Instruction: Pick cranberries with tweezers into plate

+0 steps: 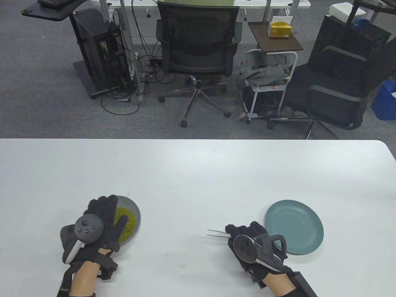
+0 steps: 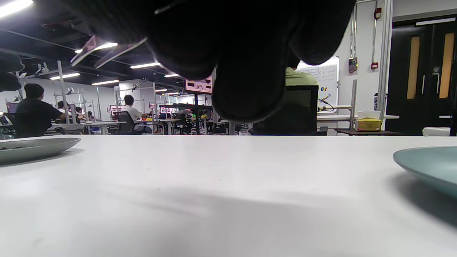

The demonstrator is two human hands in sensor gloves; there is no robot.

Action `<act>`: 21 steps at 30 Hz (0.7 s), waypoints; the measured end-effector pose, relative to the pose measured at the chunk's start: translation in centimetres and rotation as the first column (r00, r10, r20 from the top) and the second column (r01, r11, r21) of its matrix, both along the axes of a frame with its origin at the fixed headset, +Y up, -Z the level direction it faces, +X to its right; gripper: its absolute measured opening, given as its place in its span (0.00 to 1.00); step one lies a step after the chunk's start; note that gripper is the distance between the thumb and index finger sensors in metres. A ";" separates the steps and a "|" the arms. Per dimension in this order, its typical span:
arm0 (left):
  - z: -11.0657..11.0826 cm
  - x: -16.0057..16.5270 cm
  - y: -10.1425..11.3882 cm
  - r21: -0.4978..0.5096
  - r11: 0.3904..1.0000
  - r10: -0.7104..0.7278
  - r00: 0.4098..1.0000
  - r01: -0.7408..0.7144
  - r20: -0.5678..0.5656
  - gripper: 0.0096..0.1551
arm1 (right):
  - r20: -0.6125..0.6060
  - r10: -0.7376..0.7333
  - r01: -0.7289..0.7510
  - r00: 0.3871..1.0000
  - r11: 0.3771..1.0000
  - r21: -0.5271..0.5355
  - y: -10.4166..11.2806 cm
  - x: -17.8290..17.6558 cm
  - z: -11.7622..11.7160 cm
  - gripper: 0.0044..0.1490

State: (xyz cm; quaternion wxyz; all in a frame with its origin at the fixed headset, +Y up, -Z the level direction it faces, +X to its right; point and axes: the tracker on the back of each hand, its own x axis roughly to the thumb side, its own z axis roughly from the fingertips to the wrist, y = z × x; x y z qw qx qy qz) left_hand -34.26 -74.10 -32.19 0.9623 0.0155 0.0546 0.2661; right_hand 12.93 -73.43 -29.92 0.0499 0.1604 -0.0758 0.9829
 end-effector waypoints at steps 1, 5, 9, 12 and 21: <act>0.0 -1.2 -0.3 -0.016 1.000 0.017 0.999 -0.018 -0.047 0.46 | 0.000 -0.002 0.002 1.000 1.000 -0.001 0.0 0.0 0.0 0.33; 0.5 -4.6 -1.1 -0.157 0.988 -0.054 0.944 0.003 -0.325 0.45 | -0.001 -0.006 0.006 1.000 1.000 -0.011 -0.1 0.1 0.1 0.33; 0.0 -6.2 -3.1 -0.279 0.960 -0.106 0.919 -0.004 -0.380 0.42 | -0.004 -0.007 0.007 1.000 1.000 -0.016 -0.1 0.1 0.1 0.33; -0.5 -6.4 -4.7 -0.340 0.940 -0.105 0.918 -0.035 -0.382 0.39 | -0.005 -0.002 0.002 1.000 1.000 -0.023 -0.2 0.1 0.1 0.33; -1.1 -6.2 -5.9 -0.372 0.914 -0.008 0.910 -0.161 -0.415 0.25 | -0.006 -0.004 0.003 1.000 0.999 -0.043 -0.2 0.2 0.2 0.33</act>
